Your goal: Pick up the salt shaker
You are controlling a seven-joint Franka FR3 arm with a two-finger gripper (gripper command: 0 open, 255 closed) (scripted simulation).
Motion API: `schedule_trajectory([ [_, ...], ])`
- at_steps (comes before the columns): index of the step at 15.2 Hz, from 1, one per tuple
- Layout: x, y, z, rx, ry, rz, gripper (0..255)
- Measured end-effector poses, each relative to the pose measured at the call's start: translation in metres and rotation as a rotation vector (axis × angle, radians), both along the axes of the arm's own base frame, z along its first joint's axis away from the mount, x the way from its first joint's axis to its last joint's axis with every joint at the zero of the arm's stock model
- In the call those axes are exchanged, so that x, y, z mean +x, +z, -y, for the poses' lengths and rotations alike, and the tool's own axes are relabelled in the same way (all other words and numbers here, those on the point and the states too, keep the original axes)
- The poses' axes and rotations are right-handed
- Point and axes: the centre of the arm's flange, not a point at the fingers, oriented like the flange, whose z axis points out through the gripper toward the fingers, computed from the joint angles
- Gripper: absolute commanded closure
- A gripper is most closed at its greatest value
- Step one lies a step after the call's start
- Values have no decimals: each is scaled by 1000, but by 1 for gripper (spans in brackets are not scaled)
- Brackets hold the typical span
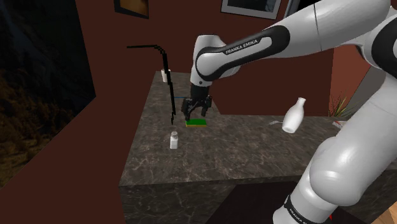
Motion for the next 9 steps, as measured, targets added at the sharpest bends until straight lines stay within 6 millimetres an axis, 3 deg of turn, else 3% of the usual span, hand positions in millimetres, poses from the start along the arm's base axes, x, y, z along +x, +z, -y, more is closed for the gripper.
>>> schedule_trajectory([
  [9,95,-79,-17,-18,-17,-29,0],
])
